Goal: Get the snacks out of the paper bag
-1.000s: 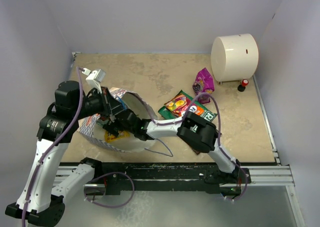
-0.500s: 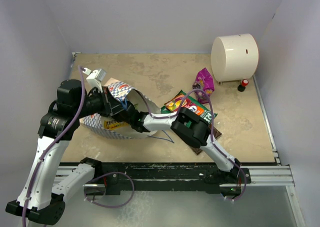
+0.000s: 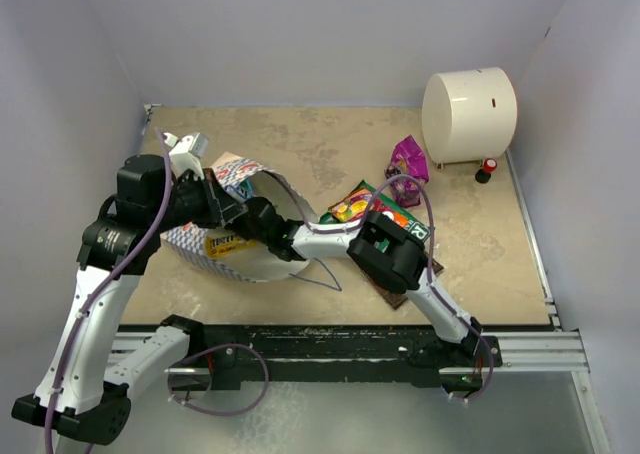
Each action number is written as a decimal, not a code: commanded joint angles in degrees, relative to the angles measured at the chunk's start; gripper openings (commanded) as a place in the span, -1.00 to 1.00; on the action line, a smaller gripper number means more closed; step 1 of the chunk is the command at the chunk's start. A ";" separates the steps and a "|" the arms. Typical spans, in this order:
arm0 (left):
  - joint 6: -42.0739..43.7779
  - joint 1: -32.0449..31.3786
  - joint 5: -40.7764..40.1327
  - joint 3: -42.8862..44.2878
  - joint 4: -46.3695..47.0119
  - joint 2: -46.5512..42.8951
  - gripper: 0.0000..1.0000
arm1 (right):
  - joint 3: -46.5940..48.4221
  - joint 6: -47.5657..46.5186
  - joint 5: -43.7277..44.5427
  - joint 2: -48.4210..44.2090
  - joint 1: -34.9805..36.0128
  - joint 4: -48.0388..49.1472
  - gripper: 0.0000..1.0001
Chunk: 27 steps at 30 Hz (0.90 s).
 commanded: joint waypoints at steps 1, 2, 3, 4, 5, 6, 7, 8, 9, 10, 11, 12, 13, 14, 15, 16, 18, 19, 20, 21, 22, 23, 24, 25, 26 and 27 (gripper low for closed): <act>-1.31 -0.11 -5.35 3.49 -0.81 1.26 -1.00 | -5.36 -2.47 -3.81 -9.57 -0.75 8.11 -1.00; -1.59 -0.11 -6.65 3.66 -1.26 1.55 -1.00 | -7.11 -2.25 -4.89 -10.91 -0.68 9.50 -1.00; -1.85 -0.09 -7.57 3.81 -1.49 1.73 -1.00 | -8.81 -1.86 -5.61 -12.15 -0.58 11.09 -1.00; -1.82 -0.09 -8.03 3.70 -1.44 1.72 -1.00 | -10.40 -1.45 -6.17 -13.21 -0.39 12.49 -1.00; -1.91 -0.07 -8.19 3.66 -1.13 1.66 -1.00 | -11.90 -1.26 -6.90 -14.27 -0.25 13.79 -1.00; -2.04 -0.06 -8.13 3.55 -0.80 1.59 -1.00 | -13.08 -1.22 -7.63 -15.07 -0.15 14.74 -1.00; -2.15 -0.08 -8.00 3.49 -0.50 1.61 -1.00 | -14.13 -1.20 -8.49 -15.78 -0.01 15.48 -1.00; -2.29 -0.13 -7.91 3.51 -0.29 1.68 -1.00 | -14.92 -1.19 -9.39 -16.27 0.02 16.13 -1.00; -2.35 -0.06 -7.80 3.49 -0.08 1.70 -1.00 | -15.93 -1.09 -10.18 -16.97 0.09 16.99 -1.00; -2.36 -0.10 -7.63 3.41 0.17 1.79 -1.00 | -16.89 -0.85 -10.82 -17.62 0.13 17.81 -1.00; -2.48 -0.13 -7.53 3.40 0.42 1.79 -1.00 | -17.65 -0.53 -11.57 -18.24 0.14 18.35 -1.00; -2.53 -0.04 -7.55 3.40 0.42 1.79 -1.00 | -18.33 -0.23 -12.53 -18.94 0.21 18.64 -1.00; -2.53 -0.11 -7.72 3.54 0.42 1.79 -1.00 | -18.96 0.21 -13.67 -19.61 0.29 18.82 -1.00; -2.49 -0.10 -7.83 3.71 0.56 1.84 -1.00 | -19.80 0.67 -14.89 -20.42 0.32 19.11 -1.00; -2.48 -0.16 -7.94 3.82 0.58 1.80 -1.00 | -20.83 1.34 -16.14 -21.41 0.46 19.44 -1.00; -2.41 -0.08 -7.94 3.99 0.83 1.86 -1.00 | -21.80 2.10 -17.24 -22.36 0.53 19.69 -1.00; -2.36 -0.06 -8.02 4.25 1.06 1.97 -1.00 | -24.04 3.79 -19.67 -24.97 0.65 19.80 -1.00; -2.36 -0.14 -8.03 4.15 1.17 2.00 -1.00 | -25.24 4.42 -20.65 -26.14 0.73 19.82 -1.00; -2.35 -0.10 -8.03 4.08 1.31 1.97 -1.00 | -26.58 5.11 -21.05 -27.63 0.80 19.87 -1.00; -2.41 -0.11 -8.03 3.91 1.51 1.90 -1.00 | -27.93 5.54 -21.11 -29.25 0.97 19.85 -1.00; -2.45 -0.10 -7.99 3.64 1.69 1.82 -1.00 | -29.26 5.81 -21.16 -30.86 1.05 19.72 -1.00; -2.45 -0.15 -7.99 3.40 1.96 1.69 -1.00 | -30.95 6.08 -21.06 -32.59 1.17 19.55 -1.00; -2.45 -0.12 -8.02 3.01 2.17 1.50 -1.00 | -32.05 6.32 -21.03 -34.19 1.18 19.15 -1.00; -2.47 -0.09 -8.10 2.69 2.36 1.34 -1.00 | -33.22 6.45 -21.11 -35.86 1.12 18.80 -1.00; -2.70 -0.08 -8.19 2.41 2.67 1.28 -1.00 | -34.18 6.53 -21.04 -37.39 1.14 18.44 -1.00; -2.91 -0.07 -8.21 2.17 3.01 1.12 -1.00 | -34.75 6.77 -21.03 -38.77 1.15 18.11 -1.00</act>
